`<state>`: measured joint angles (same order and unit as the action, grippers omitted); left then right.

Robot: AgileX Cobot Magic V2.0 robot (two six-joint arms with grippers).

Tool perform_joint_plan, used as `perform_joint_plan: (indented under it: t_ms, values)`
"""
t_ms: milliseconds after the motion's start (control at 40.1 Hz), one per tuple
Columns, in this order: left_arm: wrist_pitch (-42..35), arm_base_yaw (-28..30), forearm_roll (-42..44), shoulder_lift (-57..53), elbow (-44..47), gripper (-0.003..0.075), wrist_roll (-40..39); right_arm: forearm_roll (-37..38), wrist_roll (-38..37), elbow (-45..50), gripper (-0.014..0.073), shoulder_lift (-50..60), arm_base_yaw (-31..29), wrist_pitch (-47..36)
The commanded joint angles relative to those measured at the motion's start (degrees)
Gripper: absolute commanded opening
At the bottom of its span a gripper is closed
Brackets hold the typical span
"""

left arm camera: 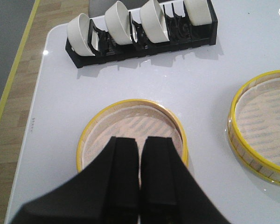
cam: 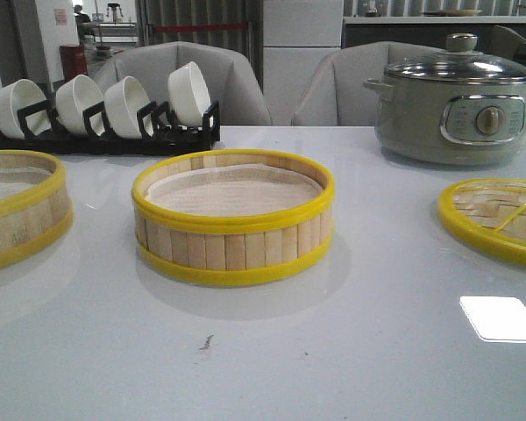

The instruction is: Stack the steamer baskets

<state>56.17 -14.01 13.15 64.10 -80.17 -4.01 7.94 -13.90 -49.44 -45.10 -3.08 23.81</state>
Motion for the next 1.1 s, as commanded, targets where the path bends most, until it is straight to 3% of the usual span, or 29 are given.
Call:
perform_joint_plan:
  t_ms: [0, 100, 175, 549, 798, 873, 997, 1072]
  values:
    - [-4.5, -0.4, 1.3, -0.8, -1.5, 0.0104, -0.1, -2.0, -0.1, -2.0, 0.0072, -2.5, -0.4, 3.0]
    - [-5.1, -0.4, 1.3, -0.8, -1.5, 0.0104, -0.1, -2.3, -0.1, -2.0, 0.0098, -7.1, -0.4, 13.3]
    - [-5.2, -0.4, 1.4, -0.8, -1.5, 0.0104, -0.2, -2.3, -0.1, -2.0, 0.0098, -9.8, -0.4, 16.4]
    - [-4.0, 2.8, 9.0, 0.0, -0.1, 0.0104, -3.4, -2.3, -0.1, -2.0, 0.0098, -12.2, -0.4, 8.1]
    - [-5.5, 3.3, 10.1, 0.0, 6.7, 0.0104, -5.0, -2.3, -0.1, -2.0, 0.0111, -12.5, -0.4, 8.1]
    - [-7.1, 3.3, 10.6, 0.0, 9.0, 0.0104, -7.0, -2.3, 0.0, -2.0, 0.0198, -12.5, -0.4, 8.1]
    - [-9.9, 3.3, 10.9, 0.3, 11.7, 0.0104, -11.0, -2.3, 0.0, -2.0, 0.0426, -12.5, -0.4, 8.3]
    - [-10.6, 3.2, 9.3, 0.5, 12.4, 0.0104, -11.0, -2.3, 0.0, -2.0, 0.0454, -12.5, -0.3, 8.5]
